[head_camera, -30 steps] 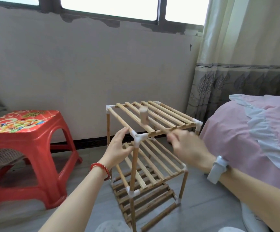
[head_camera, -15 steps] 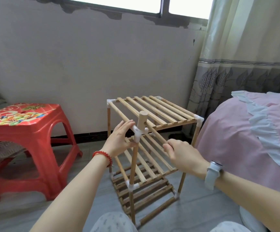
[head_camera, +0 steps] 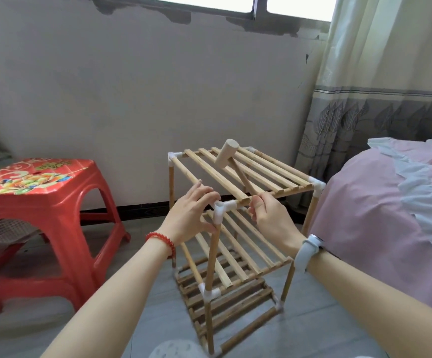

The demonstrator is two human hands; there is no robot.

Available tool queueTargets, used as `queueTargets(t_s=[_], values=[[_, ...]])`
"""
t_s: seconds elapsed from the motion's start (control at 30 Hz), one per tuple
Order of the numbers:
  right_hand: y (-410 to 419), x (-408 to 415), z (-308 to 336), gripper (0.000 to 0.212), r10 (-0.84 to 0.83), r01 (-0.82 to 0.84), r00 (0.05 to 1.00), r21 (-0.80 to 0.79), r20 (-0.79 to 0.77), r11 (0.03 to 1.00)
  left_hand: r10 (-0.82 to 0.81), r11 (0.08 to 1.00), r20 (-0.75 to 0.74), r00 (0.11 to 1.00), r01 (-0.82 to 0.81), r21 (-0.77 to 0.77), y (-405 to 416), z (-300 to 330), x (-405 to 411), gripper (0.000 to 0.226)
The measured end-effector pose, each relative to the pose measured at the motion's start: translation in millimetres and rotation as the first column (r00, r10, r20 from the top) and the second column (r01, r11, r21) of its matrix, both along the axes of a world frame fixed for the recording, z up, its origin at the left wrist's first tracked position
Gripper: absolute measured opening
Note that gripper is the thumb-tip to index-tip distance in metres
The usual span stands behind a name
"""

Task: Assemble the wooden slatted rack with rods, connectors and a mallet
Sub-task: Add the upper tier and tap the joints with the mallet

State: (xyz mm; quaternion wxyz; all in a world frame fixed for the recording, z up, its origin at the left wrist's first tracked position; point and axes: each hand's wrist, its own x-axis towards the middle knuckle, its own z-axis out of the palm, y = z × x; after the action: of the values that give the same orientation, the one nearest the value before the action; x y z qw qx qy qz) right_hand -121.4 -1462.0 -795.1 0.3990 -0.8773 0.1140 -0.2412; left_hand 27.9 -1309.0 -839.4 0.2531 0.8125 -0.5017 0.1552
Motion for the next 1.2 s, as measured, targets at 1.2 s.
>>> queueTargets(t_s=[1.2], values=[[5,30,45,0.017,-0.014,0.084,0.959,-0.238,0.284,0.968,0.086,0.812,-0.671,0.736,-0.443,-0.381,6,-27,26,0.005]])
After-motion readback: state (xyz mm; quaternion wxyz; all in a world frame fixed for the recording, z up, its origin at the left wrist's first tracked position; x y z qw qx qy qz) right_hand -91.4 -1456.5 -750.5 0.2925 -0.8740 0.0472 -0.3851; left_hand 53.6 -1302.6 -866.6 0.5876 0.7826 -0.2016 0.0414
